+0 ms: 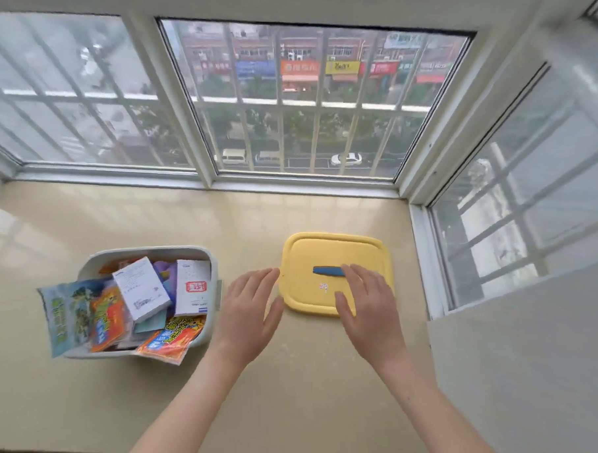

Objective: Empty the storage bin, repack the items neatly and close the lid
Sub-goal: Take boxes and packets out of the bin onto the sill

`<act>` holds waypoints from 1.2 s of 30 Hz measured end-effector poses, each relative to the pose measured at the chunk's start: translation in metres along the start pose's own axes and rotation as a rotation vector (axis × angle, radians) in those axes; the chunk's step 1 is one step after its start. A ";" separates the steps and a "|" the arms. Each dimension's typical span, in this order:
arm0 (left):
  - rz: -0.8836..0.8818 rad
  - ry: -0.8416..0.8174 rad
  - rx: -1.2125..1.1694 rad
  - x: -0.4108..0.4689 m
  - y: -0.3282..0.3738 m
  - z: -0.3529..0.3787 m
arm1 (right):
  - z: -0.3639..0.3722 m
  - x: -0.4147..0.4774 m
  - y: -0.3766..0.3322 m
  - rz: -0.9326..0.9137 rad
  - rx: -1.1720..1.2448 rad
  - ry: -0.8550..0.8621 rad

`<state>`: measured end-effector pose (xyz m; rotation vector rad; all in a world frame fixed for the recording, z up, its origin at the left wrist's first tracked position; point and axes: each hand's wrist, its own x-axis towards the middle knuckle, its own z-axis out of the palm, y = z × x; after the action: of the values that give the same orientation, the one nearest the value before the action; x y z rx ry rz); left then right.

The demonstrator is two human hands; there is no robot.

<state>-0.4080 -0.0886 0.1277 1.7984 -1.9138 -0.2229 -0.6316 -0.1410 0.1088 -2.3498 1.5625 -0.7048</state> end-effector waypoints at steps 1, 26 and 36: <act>-0.015 0.007 0.005 -0.016 0.000 -0.011 | -0.002 -0.012 -0.016 -0.022 0.010 -0.011; -0.298 -0.010 -0.038 -0.193 -0.277 -0.191 | 0.139 -0.061 -0.290 0.122 0.007 -0.163; -0.126 -0.012 -0.167 -0.129 -0.297 -0.150 | 0.189 -0.011 -0.302 0.272 0.048 -0.203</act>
<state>-0.0756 0.0347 0.0932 1.8097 -1.7360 -0.4256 -0.2970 -0.0219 0.0778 -2.0464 1.7054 -0.4232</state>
